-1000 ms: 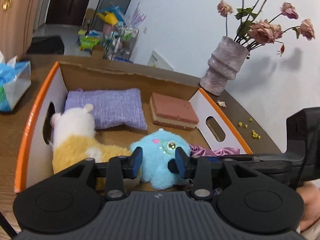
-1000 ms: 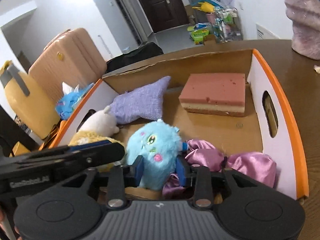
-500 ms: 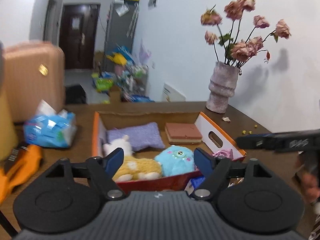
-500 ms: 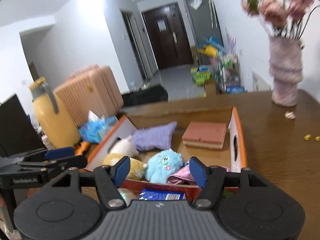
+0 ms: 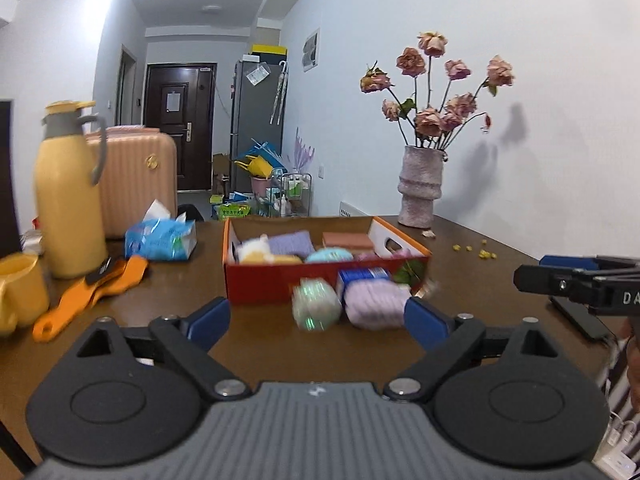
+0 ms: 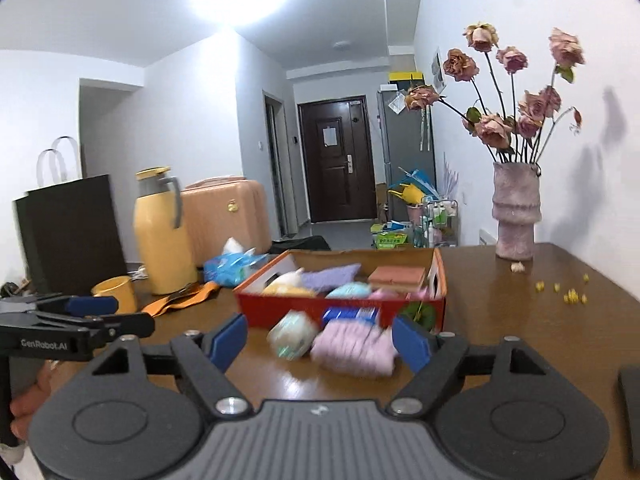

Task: Organize soft objects
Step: 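Withdraw both grippers from the box back over the table, then reach both grippers to the clear plastic-wrapped ball and close on it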

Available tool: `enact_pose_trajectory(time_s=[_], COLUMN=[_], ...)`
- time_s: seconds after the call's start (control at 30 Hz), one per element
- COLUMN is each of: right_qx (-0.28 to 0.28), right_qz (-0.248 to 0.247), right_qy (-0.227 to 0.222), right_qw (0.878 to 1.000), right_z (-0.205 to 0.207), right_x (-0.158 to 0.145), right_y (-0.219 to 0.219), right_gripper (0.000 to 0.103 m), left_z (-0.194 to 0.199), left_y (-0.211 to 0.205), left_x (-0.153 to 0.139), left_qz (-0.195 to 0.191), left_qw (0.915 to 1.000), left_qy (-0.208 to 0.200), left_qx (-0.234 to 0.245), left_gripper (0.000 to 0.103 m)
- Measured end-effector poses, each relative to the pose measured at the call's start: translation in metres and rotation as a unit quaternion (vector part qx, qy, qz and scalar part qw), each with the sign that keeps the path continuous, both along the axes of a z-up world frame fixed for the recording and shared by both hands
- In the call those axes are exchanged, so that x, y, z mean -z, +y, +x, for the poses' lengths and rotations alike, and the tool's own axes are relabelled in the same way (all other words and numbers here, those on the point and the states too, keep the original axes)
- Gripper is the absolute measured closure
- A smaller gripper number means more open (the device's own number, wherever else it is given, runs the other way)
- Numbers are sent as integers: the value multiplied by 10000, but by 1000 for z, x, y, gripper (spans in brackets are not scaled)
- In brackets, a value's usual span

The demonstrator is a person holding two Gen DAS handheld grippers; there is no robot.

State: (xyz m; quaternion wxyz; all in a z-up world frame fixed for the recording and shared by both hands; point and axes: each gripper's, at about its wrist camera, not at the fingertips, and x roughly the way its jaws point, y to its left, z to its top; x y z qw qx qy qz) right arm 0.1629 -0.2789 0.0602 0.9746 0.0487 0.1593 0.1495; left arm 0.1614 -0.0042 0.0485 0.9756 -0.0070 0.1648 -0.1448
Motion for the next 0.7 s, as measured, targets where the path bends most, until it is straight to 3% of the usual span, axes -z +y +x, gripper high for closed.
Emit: enact_pose_trajectory(time_s=[0.2,0.33,0.7], right_qx=[176,158,267], right_qz=[253,578,759], right_qy=[37,387,820], right_qw=[9995,9975,9934], right_z=[-73,-72,-40], right_x=[38,50,78], right_y=[-1,-1,6], right_gripper=[18,19,19], left_z=[-57,-59,-23], left_y=[8,12,10], left_x=[35,38,58], left_qz=[-101,11,-131], left_qw=[9989,9990,9969], left_qy=[461,410,751], left_qx=[6,-149,-188], left_gripper=[6,6,6])
